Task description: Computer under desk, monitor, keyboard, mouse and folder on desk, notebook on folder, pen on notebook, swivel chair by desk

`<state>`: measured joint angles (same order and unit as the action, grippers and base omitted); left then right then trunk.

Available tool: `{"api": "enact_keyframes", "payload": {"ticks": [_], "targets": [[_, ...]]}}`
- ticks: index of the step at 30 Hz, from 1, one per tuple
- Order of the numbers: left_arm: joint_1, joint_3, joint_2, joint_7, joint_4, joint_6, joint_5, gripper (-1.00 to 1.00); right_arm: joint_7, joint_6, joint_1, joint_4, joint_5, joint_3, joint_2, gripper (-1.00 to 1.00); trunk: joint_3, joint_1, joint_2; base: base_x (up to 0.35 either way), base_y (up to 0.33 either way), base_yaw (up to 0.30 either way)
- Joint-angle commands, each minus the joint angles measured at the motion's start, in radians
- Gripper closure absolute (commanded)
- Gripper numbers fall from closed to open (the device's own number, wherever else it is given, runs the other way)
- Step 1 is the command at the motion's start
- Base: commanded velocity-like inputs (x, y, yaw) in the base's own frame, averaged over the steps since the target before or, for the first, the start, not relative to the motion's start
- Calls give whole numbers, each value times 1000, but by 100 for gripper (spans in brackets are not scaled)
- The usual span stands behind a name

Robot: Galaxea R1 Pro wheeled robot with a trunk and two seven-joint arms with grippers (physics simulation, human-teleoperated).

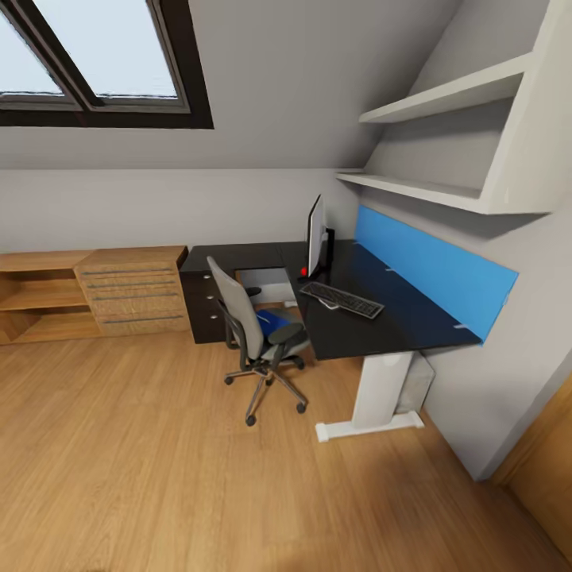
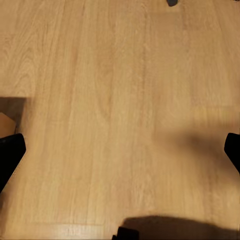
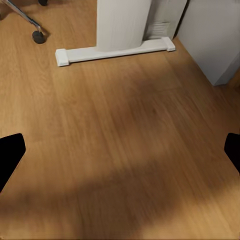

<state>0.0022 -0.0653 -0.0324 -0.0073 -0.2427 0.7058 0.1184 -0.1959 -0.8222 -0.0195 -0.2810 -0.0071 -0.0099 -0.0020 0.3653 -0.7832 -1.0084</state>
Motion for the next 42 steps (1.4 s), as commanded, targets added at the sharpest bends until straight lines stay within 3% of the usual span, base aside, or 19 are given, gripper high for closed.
{"api": "enact_keyframes", "payload": {"ticks": [1, 14, 30, 42], "targets": [[0, 1, 0, -1, -1, 1, 4, -100, 0, -3, -1, 0, -1, -1, 0, -100, 1, 0, -1, 144, 232, 114], [0, 2, 0, 0, -1, 1, 4, -100, 1, -3, 0, 1, 4, 0, -2, -100, 1, 0, -1, 180, 249, 18], [0, 28, 2, -3, -1, 0, 0, -100, 1, 4, 0, 2, 3, 0, -4, -100, 1, 0, -1, 214, 11, 4], [0, 33, 2, -2, -1, 0, 1, -100, 1, 2, -1, 2, 3, -1, -3, -100, 1, 0, -1, 192, 0, 220]]}}
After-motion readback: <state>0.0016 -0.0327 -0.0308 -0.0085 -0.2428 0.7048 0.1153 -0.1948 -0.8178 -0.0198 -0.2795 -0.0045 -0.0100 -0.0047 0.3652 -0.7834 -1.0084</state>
